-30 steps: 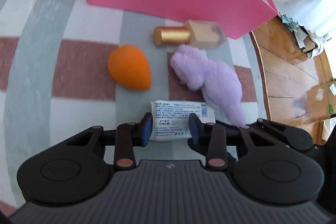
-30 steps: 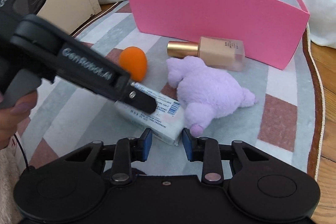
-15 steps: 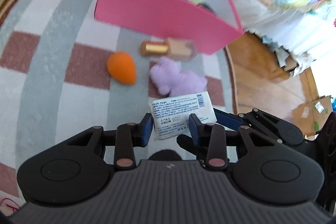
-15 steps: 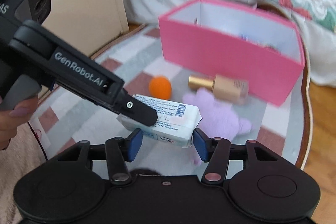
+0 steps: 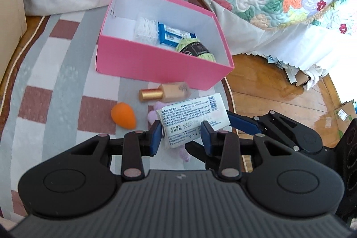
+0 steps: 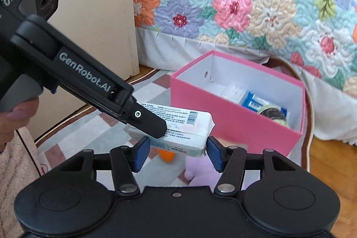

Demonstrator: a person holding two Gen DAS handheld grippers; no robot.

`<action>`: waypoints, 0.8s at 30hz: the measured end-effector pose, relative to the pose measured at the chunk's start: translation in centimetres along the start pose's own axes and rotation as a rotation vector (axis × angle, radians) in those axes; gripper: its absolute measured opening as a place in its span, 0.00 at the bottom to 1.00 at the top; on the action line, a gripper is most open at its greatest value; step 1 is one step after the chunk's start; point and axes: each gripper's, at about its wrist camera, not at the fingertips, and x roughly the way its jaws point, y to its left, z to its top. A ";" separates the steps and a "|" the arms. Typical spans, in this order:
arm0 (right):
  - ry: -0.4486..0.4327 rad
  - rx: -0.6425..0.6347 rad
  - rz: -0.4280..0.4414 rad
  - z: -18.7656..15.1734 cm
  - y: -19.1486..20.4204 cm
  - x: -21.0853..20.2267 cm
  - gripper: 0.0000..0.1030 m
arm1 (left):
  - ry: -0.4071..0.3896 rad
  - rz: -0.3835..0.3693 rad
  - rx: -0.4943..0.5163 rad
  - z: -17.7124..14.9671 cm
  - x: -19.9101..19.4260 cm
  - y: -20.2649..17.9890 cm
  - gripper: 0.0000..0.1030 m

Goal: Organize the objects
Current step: 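Carry the white packet into the pink box and release it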

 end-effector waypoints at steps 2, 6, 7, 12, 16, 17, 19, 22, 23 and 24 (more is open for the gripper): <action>-0.009 -0.008 -0.015 0.3 -0.1 0.0 0.61 | -0.004 0.002 0.004 0.4 -0.1 -0.4 0.35; -0.028 -0.026 -0.035 1.1 -0.5 -0.4 0.61 | -0.015 0.006 0.016 1.7 -0.4 -1.3 0.35; -0.034 -0.033 -0.040 1.3 -0.5 -0.5 0.61 | -0.019 0.009 0.025 2.1 -0.6 -1.6 0.35; -0.073 -0.062 -0.051 3.8 -1.2 -0.7 0.61 | -0.054 0.004 0.058 5.3 -1.6 -2.4 0.35; -0.091 -0.040 -0.034 6.4 -2.3 0.4 0.61 | -0.077 0.014 0.072 8.2 -1.4 -2.3 0.35; -0.084 -0.025 -0.028 7.0 -2.7 0.9 0.61 | -0.077 0.020 0.075 9.0 -1.1 -2.2 0.35; -0.075 -0.011 -0.014 7.9 -3.2 1.8 0.63 | -0.074 0.032 0.078 10.5 -0.4 -2.1 0.35; -0.059 -0.030 -0.006 9.1 -4.5 3.4 0.62 | -0.041 0.036 0.053 12.6 1.6 -1.3 0.36; -0.056 -0.028 -0.012 9.4 -5.1 4.1 0.62 | -0.020 0.031 0.034 13.3 2.6 -0.9 0.36; -0.047 -0.026 -0.014 9.7 -5.6 4.7 0.61 | -0.010 0.031 0.019 13.8 3.5 -0.6 0.37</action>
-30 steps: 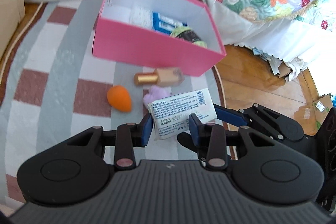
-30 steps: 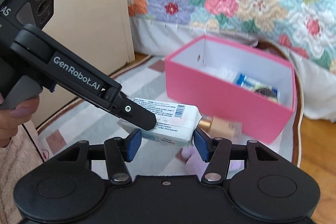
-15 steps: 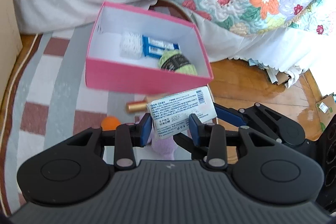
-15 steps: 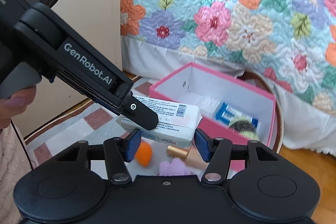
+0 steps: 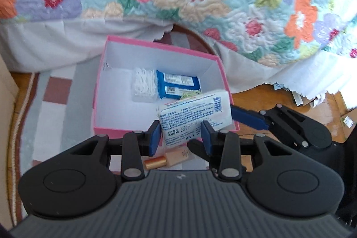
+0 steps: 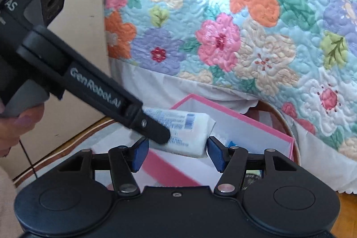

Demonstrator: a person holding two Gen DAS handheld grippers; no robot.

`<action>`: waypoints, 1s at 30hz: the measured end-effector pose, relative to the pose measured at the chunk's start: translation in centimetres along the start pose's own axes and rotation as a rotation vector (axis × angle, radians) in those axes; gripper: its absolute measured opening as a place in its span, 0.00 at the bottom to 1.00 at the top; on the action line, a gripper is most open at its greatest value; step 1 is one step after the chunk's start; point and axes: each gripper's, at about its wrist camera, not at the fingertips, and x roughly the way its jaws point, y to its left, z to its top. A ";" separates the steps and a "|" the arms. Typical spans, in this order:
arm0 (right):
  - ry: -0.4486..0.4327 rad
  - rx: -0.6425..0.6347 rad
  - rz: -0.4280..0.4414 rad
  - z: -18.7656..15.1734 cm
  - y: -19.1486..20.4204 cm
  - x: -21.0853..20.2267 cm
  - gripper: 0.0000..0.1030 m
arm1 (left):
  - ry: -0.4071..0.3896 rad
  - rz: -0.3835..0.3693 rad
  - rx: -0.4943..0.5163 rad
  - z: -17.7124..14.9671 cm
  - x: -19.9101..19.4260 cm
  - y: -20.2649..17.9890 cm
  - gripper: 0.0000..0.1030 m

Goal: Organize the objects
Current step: 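Carry the white packet into the pink box and release it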

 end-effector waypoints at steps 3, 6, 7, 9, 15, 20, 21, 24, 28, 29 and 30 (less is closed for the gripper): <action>0.065 0.023 -0.002 0.2 -1.8 2.5 0.60 | 0.030 0.017 -0.041 1.3 3.1 0.6 0.37; 0.152 0.034 -0.061 0.1 -3.1 5.4 0.55 | 0.058 -0.005 -0.094 1.9 6.4 1.4 0.37; 0.183 0.032 -0.070 0.2 -3.4 6.3 0.53 | 0.069 -0.004 -0.118 2.0 7.4 1.9 0.37; 0.237 0.067 -0.066 0.0 -4.6 8.1 0.50 | 0.088 -0.004 -0.165 2.3 9.4 2.9 0.38; 0.359 0.156 -0.018 -1.2 -7.3 12.2 0.42 | 0.139 0.020 -0.264 2.6 13.9 5.2 0.37; 0.412 0.217 -0.001 -2.0 -8.5 15.0 0.41 | 0.158 0.063 -0.281 3.1 16.5 6.1 0.37; 0.425 0.237 0.008 -1.9 -8.7 15.6 0.41 | 0.166 0.073 -0.275 3.1 16.8 6.1 0.37; 0.454 0.292 0.026 -2.3 -8.8 15.9 0.41 | 0.187 0.090 -0.268 3.0 17.4 6.2 0.37; 0.456 0.225 0.001 -2.1 -7.7 16.3 0.41 | 0.184 0.097 -0.274 2.7 17.8 6.4 0.37; 0.463 0.208 -0.017 -2.2 -7.7 16.6 0.41 | 0.186 0.088 -0.283 2.6 17.9 6.5 0.38; 0.473 0.201 -0.038 -2.4 -7.7 16.9 0.41 | 0.189 0.078 -0.294 2.5 18.1 6.6 0.38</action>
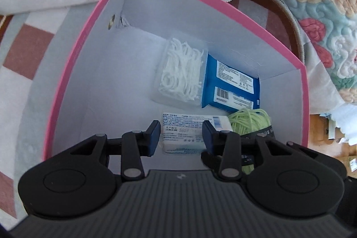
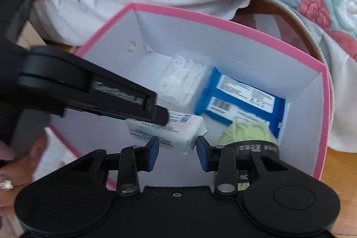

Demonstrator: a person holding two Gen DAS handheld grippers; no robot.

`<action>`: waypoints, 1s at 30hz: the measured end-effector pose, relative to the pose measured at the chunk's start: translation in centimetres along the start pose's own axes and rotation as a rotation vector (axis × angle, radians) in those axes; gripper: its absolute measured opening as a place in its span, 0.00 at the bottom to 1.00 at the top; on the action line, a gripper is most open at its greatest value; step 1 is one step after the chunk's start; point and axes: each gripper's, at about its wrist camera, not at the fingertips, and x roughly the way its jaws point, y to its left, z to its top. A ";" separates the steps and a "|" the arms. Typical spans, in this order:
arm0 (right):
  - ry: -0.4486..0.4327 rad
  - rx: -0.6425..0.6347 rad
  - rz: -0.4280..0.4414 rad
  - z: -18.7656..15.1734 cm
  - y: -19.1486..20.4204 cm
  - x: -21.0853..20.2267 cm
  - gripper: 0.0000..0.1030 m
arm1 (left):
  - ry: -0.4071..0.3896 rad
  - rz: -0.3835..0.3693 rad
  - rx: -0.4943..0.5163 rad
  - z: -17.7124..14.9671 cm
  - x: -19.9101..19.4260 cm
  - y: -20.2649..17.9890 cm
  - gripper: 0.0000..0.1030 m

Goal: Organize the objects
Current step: 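Carry the white packet into the pink box and release it, then lift the right gripper out of the box toward the purple plush toy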

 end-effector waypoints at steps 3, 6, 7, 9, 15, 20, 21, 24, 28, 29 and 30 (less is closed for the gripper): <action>-0.006 0.027 -0.034 -0.3 -0.6 0.0 0.41 | -0.023 0.020 0.010 -0.3 -0.2 -0.2 0.40; -0.040 0.044 -0.011 -0.9 -0.9 -2.0 0.45 | -0.070 0.100 0.117 -1.0 -1.5 -1.7 0.46; -0.062 0.049 0.002 -1.2 -0.9 -2.9 0.47 | -0.072 0.108 0.152 -1.3 -2.1 -2.2 0.48; -0.105 0.056 0.030 -1.9 -0.9 -5.1 0.50 | -0.082 0.114 0.200 -1.8 -3.5 -2.9 0.51; -0.202 0.073 0.085 -4.1 -0.2 -10.9 0.54 | -0.056 0.115 0.304 -3.6 -8.0 -4.2 0.51; -0.270 0.062 0.108 -6.0 0.7 -15.2 0.59 | -0.078 0.110 0.365 -5.5 -12.8 -5.0 0.51; -0.279 0.061 0.112 -6.3 0.9 -16.0 0.60 | -0.087 0.109 0.371 -5.9 -13.9 -5.0 0.52; -0.307 0.059 0.128 -7.5 1.7 -18.3 0.61 | -0.115 0.100 0.383 -7.1 -17.0 -5.0 0.53; -0.321 0.044 0.141 -9.1 2.8 -20.6 0.62 | -0.129 0.087 0.418 -8.9 -20.2 -5.3 0.53; -0.323 0.040 0.145 -9.5 3.1 -21.2 0.63 | -0.135 0.090 0.436 -9.6 -21.0 -5.3 0.53; -0.325 0.035 0.152 -9.9 3.3 -21.8 0.65 | -0.142 0.096 0.450 -10.2 -21.6 -5.4 0.53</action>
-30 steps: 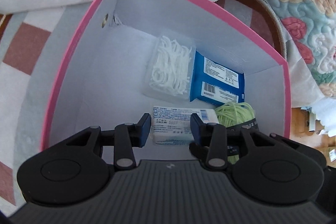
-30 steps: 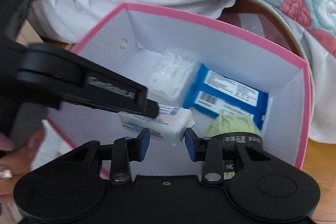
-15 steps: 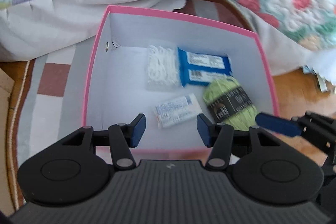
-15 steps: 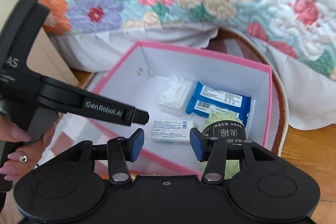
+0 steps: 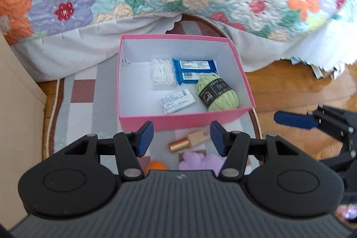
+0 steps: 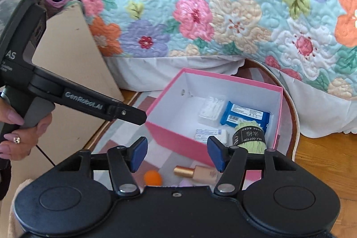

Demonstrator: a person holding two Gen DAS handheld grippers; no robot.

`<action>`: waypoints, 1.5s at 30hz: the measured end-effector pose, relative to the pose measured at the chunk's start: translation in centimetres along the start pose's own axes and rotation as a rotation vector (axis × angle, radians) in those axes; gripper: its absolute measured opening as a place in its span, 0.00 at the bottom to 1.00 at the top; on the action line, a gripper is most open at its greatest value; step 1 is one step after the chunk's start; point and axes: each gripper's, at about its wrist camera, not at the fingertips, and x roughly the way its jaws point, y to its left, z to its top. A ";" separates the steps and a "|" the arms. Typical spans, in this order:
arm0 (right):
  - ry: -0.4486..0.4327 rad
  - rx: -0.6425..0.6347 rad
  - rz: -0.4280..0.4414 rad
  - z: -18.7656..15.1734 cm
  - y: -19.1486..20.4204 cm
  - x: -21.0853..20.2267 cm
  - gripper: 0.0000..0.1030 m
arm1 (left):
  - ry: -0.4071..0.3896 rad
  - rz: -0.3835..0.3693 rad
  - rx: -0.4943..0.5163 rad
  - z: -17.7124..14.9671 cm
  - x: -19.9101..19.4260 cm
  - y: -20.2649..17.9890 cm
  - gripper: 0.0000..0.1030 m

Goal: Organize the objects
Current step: 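Lift the right gripper out of the box toward the purple plush toy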

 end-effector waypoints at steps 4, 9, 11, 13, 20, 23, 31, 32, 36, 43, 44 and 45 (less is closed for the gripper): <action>0.004 -0.043 0.006 -1.0 1.1 -2.1 0.71 | -0.010 0.017 0.026 -2.0 -2.4 -0.6 0.53; 0.006 -0.125 -0.048 -2.3 2.1 -3.7 0.75 | -0.003 0.022 0.002 -4.4 -3.6 -0.8 0.56; 0.014 -0.148 -0.067 -2.9 2.2 -3.9 0.78 | 0.005 0.014 -0.006 -5.3 -3.6 -0.9 0.58; 0.031 -0.166 -0.068 -3.6 2.4 -3.8 0.82 | 0.017 0.002 -0.014 -6.1 -3.3 -1.1 0.60; 0.137 -0.331 -0.055 -7.0 3.6 -1.5 0.83 | 0.069 -0.061 -0.030 -8.3 -0.9 -1.8 0.69; 0.158 -0.366 -0.043 -8.2 3.7 0.0 0.83 | 0.090 -0.069 -0.044 -9.1 0.9 -1.8 0.72; 0.156 -0.421 -0.015 -10.8 3.2 4.0 0.83 | 0.174 -0.043 -0.107 -10.8 7.1 -0.5 0.72; 0.150 -0.430 -0.042 -11.2 3.0 4.5 0.83 | 0.176 -0.051 -0.123 -11.0 7.7 -0.2 0.72; 0.152 -0.464 -0.068 -12.8 2.4 6.4 0.83 | 0.169 -0.103 -0.199 -12.5 9.7 0.4 0.72; 0.179 -0.607 -0.072 -15.1 2.1 9.4 0.83 | 0.152 -0.079 -0.284 -14.4 12.4 1.1 0.72; 0.181 -0.632 -0.082 -15.4 1.9 9.9 0.83 | 0.147 -0.073 -0.300 -14.6 12.6 1.4 0.72; 0.181 -0.650 -0.090 -15.6 1.8 10.3 0.83 | 0.147 -0.078 -0.307 -14.8 12.9 1.6 0.72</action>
